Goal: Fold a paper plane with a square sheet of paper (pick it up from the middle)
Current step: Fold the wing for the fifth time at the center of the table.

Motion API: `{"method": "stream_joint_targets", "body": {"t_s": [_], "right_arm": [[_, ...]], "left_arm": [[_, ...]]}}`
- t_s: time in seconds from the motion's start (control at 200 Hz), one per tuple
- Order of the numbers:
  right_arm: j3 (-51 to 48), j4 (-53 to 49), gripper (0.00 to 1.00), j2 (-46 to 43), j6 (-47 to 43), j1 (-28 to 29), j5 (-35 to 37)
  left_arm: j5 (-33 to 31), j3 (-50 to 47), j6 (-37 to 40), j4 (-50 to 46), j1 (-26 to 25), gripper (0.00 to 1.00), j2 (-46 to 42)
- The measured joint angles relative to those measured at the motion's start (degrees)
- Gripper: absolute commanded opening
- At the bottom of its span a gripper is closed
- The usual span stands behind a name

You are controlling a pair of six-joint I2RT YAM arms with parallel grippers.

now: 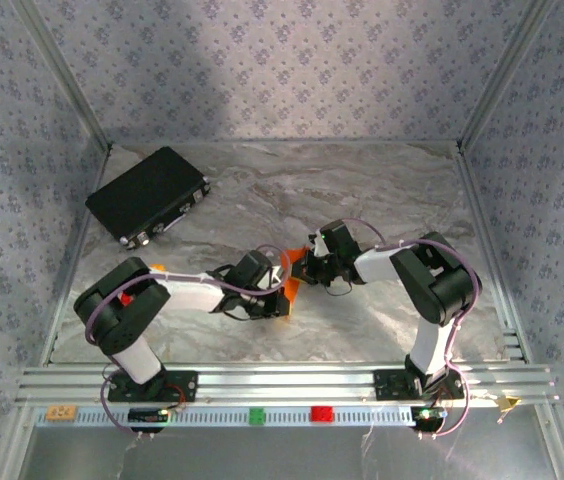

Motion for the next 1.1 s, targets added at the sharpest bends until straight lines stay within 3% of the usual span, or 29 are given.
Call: {"method": "stream_joint_targets", "body": {"t_s": [0.52, 0.73, 1.099], "right_arm": [[-0.5, 0.9, 0.04, -0.1, 1.4, 0.0, 0.1], [-2.5, 3.1, 0.04, -1.4, 4.3, 0.0, 1.4], [-5.8, 8.9, 0.04, -2.6, 11.9, 1.3, 4.9]], "left_arm": [[-4.3, -2.1, 1.7, -9.7, -0.1, 0.00, -13.3], [-3.1, 0.8, -0.3, -4.5, 4.6, 0.00, -7.0], [-0.4, 7.0, -2.8, 3.5, 5.1, 0.00, 4.2]]}}
